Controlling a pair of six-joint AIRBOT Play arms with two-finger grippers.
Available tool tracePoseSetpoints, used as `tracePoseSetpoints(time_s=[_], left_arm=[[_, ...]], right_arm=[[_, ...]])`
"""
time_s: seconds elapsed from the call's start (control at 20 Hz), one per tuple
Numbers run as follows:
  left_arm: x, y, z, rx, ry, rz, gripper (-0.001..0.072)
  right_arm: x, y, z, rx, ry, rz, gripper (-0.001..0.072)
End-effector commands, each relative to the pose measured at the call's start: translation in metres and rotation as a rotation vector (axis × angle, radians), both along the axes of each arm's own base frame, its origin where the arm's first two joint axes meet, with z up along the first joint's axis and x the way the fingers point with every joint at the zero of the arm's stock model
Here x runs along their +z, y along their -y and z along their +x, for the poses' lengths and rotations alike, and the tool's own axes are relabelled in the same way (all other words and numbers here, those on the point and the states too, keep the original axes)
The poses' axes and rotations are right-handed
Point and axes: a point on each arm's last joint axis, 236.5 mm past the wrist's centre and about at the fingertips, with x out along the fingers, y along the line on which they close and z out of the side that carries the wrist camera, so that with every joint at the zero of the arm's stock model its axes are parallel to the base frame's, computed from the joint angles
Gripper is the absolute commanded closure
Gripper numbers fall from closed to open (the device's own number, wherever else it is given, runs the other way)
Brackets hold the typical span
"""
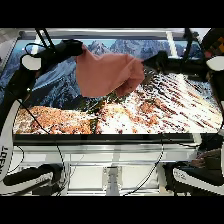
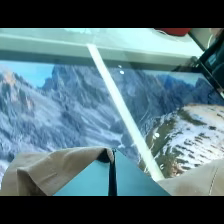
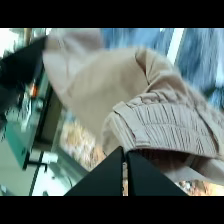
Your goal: Fold the clothes and pants, and hang the long-sleeved shirts on hangers.
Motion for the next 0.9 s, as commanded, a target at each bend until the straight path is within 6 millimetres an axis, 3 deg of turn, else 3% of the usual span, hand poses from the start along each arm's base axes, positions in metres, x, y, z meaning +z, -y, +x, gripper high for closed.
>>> tracePoseSetpoints(time_s=[0.0, 0.1, 0.2, 0.3, 0.35, 0.45, 0.55, 0.7, 0.75, 0.8, 0.85], left_arm=[[-0.005, 0.018, -0.009, -0.074, -0.031, 0.039, 0.0705], [-0.050, 0.039, -0.025, -0.189, -0.150, 0.121, 0.0706], [-0.116, 0.042, -0.039, -0.242, -0.328, 0.254, 0.0705], [-0.185, 0.029, -0.067, -0.289, -0.563, 0.399, 0.0705], [-0.218, 0.018, -0.090, -0.326, -0.704, 0.484, 0.0705], [-0.260, 0.003, -0.117, -0.379, -0.861, 0.594, 0.0705], [-0.278, 0.005, -0.113, -0.367, -0.880, 0.617, 0.0704], [-0.278, 0.020, -0.091, -0.324, -0.796, 0.584, 0.0696], [-0.272, 0.024, -0.081, -0.305, -0.751, 0.561, 0.0626], [-0.262, 0.028, -0.068, -0.271, -0.699, 0.533, 0.0443], [-0.249, 0.030, -0.055, -0.217, -0.656, 0.487, 0.0357]], right_arm=[[-0.006, 0.007, 0.000, -0.004, -0.049, -0.086, 0.0699], [-0.062, 0.009, -0.021, 0.064, -0.193, -0.235, 0.0698], [-0.110, 0.010, -0.047, 0.123, -0.315, -0.337, 0.0698], [-0.153, 0.007, -0.085, 0.199, -0.463, -0.366, 0.0697], [-0.174, 0.007, -0.105, 0.232, -0.534, -0.381, 0.0697], [-0.214, 0.015, -0.134, 0.248, -0.641, -0.426, 0.0697], [-0.245, 0.032, -0.140, 0.194, -0.681, -0.490, 0.0697], [-0.250, 0.041, -0.136, 0.172, -0.668, -0.531, 0.0692], [-0.248, 0.041, -0.132, 0.167, -0.657, -0.533, 0.0673], [-0.246, 0.042, -0.129, 0.162, -0.644, -0.537, 0.0620], [-0.245, 0.044, -0.124, 0.153, -0.627, -0.548, 0.0490]])
